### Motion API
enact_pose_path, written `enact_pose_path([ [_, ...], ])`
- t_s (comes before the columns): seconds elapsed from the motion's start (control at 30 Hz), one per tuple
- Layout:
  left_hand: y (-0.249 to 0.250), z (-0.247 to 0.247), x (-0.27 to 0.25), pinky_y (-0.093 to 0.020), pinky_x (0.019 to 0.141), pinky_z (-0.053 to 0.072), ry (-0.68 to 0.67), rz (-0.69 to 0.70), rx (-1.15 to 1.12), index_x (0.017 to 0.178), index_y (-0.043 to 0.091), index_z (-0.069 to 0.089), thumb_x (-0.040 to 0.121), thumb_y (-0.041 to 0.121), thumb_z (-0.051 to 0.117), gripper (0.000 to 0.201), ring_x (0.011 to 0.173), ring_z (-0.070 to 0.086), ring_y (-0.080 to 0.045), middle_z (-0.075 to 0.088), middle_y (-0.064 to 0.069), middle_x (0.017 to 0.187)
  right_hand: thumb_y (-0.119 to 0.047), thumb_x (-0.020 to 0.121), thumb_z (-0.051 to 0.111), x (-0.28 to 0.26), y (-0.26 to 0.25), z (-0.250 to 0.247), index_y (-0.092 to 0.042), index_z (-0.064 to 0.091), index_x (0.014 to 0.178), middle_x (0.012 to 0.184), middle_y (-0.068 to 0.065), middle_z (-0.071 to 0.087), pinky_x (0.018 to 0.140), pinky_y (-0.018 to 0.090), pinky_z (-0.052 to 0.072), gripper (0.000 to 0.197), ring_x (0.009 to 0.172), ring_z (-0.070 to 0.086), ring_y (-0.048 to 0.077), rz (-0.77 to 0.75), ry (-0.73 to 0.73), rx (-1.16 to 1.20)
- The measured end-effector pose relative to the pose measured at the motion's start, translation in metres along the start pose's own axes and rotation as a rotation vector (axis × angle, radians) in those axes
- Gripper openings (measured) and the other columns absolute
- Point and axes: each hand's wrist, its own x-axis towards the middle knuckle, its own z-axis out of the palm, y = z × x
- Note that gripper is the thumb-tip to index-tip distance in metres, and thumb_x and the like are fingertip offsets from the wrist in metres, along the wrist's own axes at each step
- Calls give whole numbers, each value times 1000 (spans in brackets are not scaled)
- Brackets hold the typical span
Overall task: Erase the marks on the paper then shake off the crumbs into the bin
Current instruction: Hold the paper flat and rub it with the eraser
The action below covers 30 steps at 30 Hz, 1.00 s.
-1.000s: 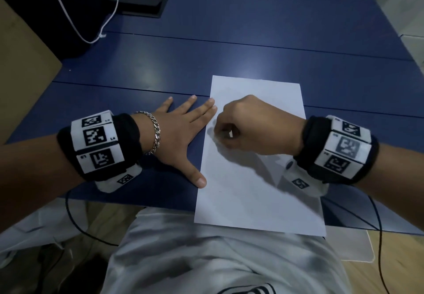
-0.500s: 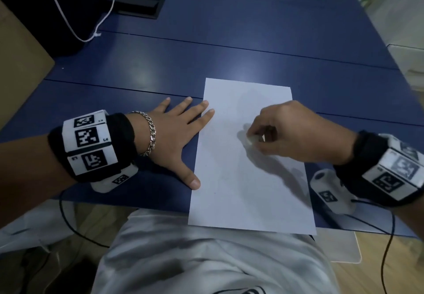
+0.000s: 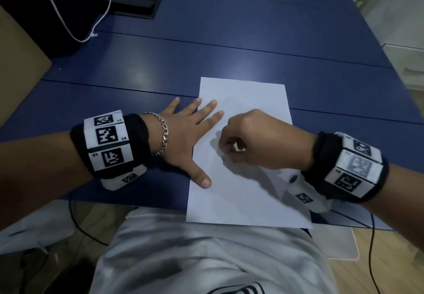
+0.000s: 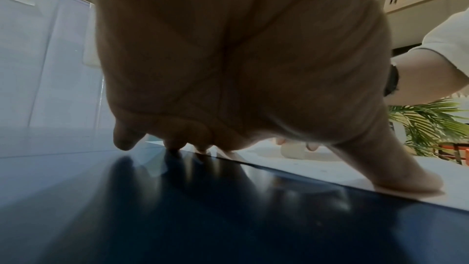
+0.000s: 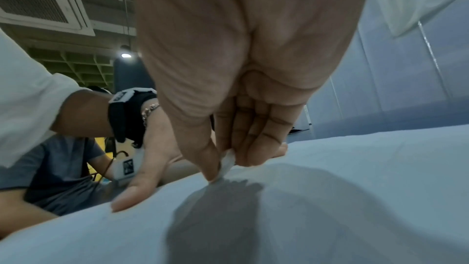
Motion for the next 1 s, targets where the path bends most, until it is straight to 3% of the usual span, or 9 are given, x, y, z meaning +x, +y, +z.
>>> enact_pose_path([
  [0.07,0,0,1,-67,123,-9,3,-2,1,156,34,-35,42,112,47,160,155,-32,-25,-42,8,164,-25,84,71,2,1,1,-22,72,88,83,-11,65,75,34,54,5,72,57,10,36,17,1],
  [0.23,-1,0,2,-69,122,-10,-7,-5,-4,155,35,-35,42,111,48,160,155,-32,-25,-43,8,163,-25,82,72,-2,-10,1,-23,75,89,79,-12,64,68,21,48,8,67,54,6,-75,-141,24],
  [0.4,1,-1,1,-69,122,-9,-7,-17,20,155,34,-35,40,112,46,161,155,-31,-25,-42,7,164,-20,80,73,9,11,-9,-22,71,83,78,-12,62,74,32,53,4,66,51,4,36,9,-32],
  [0.57,2,-2,2,-69,121,-11,-18,-15,13,154,34,-37,42,112,47,161,154,-33,-24,-45,7,162,-26,83,75,-3,-5,-3,-23,75,92,80,-13,64,68,18,46,10,67,53,4,-73,-139,29],
  [0.63,1,-2,1,-69,121,-11,-19,-16,20,154,34,-37,41,112,47,161,154,-33,-24,-45,8,162,-25,83,74,3,0,-6,-22,74,88,79,-12,64,69,21,47,6,67,52,4,-62,-123,-1],
  [0.77,2,-2,1,-70,122,-9,-14,-14,24,155,34,-36,39,113,45,162,155,-32,-23,-44,8,162,-23,80,72,17,16,-12,-24,70,78,76,-12,61,73,32,53,3,66,52,5,31,41,-59],
  [0.9,1,-2,1,-69,121,-10,-11,-16,8,155,35,-37,40,112,47,161,154,-32,-23,-44,8,162,-26,83,73,3,0,-4,-24,76,90,81,-11,69,67,13,44,8,68,57,5,-25,-91,18],
  [1.0,1,-1,1,-69,121,-11,-8,-14,22,155,33,-36,42,112,47,160,155,-32,-24,-43,7,163,-28,85,74,-6,6,-7,-24,77,97,87,-11,69,69,11,43,13,70,58,3,-6,-92,28],
])
